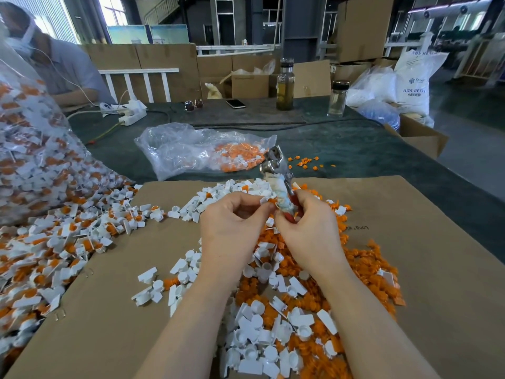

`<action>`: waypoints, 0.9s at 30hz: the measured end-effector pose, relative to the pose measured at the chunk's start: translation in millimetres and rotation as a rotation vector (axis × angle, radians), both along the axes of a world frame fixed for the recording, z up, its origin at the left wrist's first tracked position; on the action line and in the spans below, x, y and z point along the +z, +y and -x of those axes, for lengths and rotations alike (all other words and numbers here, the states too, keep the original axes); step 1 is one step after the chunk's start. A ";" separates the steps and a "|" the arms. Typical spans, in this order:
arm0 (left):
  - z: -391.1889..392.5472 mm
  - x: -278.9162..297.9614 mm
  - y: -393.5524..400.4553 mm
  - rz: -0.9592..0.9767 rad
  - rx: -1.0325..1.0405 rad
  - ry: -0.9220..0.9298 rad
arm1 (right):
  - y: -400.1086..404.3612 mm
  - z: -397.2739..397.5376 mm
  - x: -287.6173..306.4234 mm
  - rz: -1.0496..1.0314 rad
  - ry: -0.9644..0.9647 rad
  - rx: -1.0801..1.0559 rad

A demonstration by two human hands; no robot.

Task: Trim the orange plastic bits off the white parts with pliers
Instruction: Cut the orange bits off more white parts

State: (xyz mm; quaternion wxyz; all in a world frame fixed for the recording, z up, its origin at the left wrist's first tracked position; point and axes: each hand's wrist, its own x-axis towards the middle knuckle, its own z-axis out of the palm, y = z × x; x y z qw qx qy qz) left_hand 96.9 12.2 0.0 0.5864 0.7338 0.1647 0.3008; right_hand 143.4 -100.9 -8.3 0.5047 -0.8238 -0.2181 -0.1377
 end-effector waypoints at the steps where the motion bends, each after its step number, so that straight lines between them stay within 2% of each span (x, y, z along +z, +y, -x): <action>1: -0.5 -0.7 0.7 0.003 0.007 0.002 | 0.1 -0.3 0.1 -0.004 0.023 0.020; 8: -0.2 0.3 11.8 0.190 -0.004 -0.077 | -12.0 -3.6 6.9 -0.069 0.249 0.189; 14: 2.4 1.8 17.5 0.347 -0.045 -0.227 | -23.5 -3.8 11.4 0.029 0.344 0.345; 21: 2.6 2.1 22.2 0.362 -0.083 -0.298 | -23.3 -0.5 14.1 0.183 0.347 0.450; 27: 2.6 0.0 25.7 0.330 -0.121 -0.293 | -22.6 -0.8 12.8 0.197 0.327 0.476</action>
